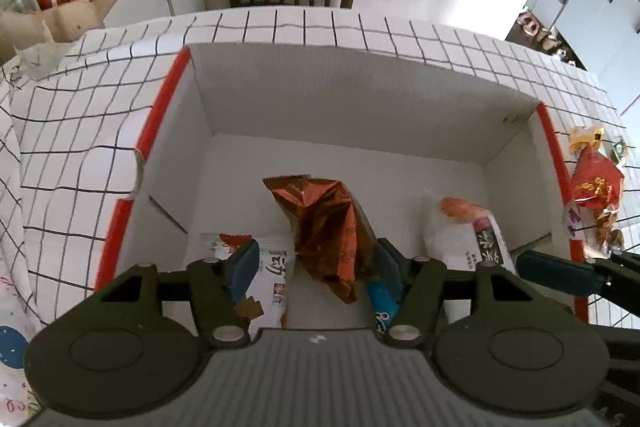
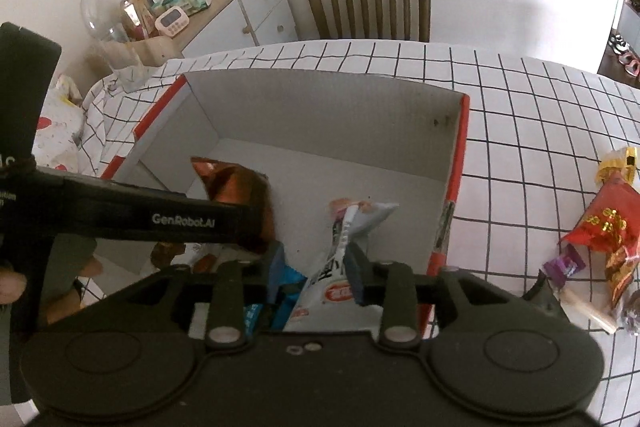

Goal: Organize snacks
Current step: 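Open both grippers to release the packets into the box, then withdraw both tools from the box toward the black packet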

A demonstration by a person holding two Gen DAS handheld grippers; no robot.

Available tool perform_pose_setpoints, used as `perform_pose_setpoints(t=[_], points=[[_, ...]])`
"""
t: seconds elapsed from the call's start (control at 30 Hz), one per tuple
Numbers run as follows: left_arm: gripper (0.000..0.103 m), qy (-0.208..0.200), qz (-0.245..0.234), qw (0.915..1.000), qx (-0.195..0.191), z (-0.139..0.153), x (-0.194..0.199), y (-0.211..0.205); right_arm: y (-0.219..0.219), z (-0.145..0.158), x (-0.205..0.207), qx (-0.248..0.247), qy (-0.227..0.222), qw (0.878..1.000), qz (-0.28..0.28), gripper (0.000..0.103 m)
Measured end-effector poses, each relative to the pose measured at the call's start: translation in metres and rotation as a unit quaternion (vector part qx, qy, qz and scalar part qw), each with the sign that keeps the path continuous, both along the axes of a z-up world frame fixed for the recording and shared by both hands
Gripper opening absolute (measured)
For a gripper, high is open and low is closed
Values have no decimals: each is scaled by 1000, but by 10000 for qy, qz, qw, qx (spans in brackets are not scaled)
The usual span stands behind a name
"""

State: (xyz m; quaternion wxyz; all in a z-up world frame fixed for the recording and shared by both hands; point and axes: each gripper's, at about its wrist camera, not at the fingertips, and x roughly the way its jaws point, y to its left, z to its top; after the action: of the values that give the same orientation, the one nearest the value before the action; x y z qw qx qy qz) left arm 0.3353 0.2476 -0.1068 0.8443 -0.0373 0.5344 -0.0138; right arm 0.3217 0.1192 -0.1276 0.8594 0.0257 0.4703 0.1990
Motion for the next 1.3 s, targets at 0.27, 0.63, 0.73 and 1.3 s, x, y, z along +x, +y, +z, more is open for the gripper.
perform_pose_setpoints(t=[0.27,0.63,0.73,1.3], points=[[63,-298,52,9995,-125,26,-20,1,-9,22,-16,232,-150,9996,69,50],[73,-808,-38,9964,-268,67,-60,-15,-32,56,-39,515,-469,9976,55,71],[73,-935,-29,9951,-312,77,-70,-20,-41,64,-45,571,-536,9969,52,73],[84,-1509,-65,9877,-413,118,-120,-81,-115,109,-90,934,-939,9907,302,99]])
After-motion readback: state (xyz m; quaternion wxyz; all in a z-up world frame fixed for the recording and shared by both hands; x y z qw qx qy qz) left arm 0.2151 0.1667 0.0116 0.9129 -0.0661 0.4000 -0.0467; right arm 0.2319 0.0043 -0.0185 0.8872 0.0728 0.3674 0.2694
